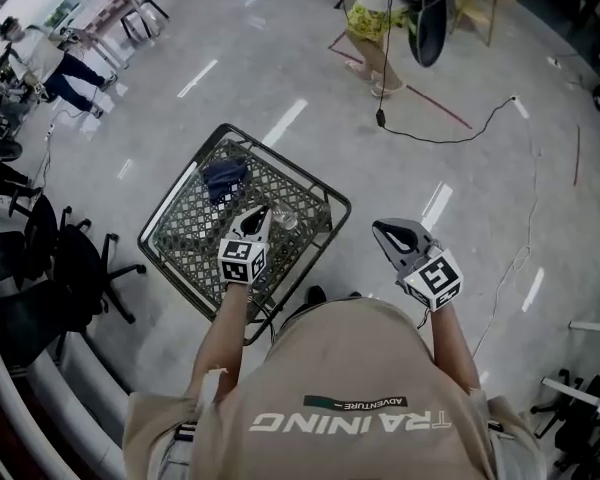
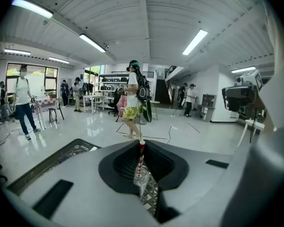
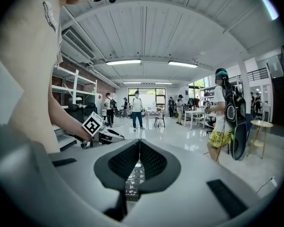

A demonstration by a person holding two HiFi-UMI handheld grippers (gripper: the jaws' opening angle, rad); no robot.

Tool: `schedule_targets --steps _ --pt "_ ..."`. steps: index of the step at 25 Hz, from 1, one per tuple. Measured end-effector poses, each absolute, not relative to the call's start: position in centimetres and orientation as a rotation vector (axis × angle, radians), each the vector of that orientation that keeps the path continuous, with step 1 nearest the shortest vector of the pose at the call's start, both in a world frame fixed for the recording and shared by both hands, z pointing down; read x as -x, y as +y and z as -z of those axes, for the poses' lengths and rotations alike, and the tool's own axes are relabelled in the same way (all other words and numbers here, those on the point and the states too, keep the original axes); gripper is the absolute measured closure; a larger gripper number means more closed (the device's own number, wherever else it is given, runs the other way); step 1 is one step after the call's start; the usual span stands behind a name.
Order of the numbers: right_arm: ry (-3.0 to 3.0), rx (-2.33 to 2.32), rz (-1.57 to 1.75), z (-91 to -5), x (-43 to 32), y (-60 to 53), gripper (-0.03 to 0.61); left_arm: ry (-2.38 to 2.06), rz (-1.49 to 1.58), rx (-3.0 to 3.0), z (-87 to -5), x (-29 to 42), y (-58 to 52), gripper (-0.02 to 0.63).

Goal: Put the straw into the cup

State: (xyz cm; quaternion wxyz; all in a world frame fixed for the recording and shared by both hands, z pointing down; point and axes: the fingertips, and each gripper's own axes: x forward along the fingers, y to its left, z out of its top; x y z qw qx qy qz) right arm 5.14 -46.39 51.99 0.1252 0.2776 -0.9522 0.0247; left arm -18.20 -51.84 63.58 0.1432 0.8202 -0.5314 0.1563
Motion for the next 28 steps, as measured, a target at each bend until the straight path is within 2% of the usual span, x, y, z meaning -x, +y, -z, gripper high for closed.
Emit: schedule_targets --steps 4,8,18,20,22,25,28 --pt "-2.767 -0.845 -0.089 -51.9 -6.6 -46.6 0.56 -1.521 -0.52 -2.352 -64.7 17.0 -53.0 0.574" --pt "-2.77 -0.869 -0.11 -52.2 -7.2 -46.5 0.56 -1.522 -0.507 -2.353 -64.3 16.5 -53.3 0.522" --pt "-2.794 -0.801 -0.101 -52.4 -6.2 -45.5 0.56 -1.593 -0.391 -2.384 -60.9 17.0 -52.3 0.515" --pt "-2.812 -0.786 -0.073 -51.6 -5.9 -45.6 0.56 -1.61 -0.337 -2.398 -59.2 17.1 -51.7 0.518" --pt "-2.838 -0.773 -0.071 -50.9 -6.0 -46.0 0.56 -1.613 -0.26 -2.403 -57.3 17.0 -51.1 0.567" --pt "-2.889 -0.791 -0.094 -49.6 -6.5 -47.0 0.56 -1.626 -0.126 -2.409 -54.2 16.7 -50.3 0.592" --pt "-2.945 -0.848 -0.067 -46.7 -6.9 -48.1 0.56 -1.642 -0.056 -2.496 -50.1 15.6 -49.4 0.597"
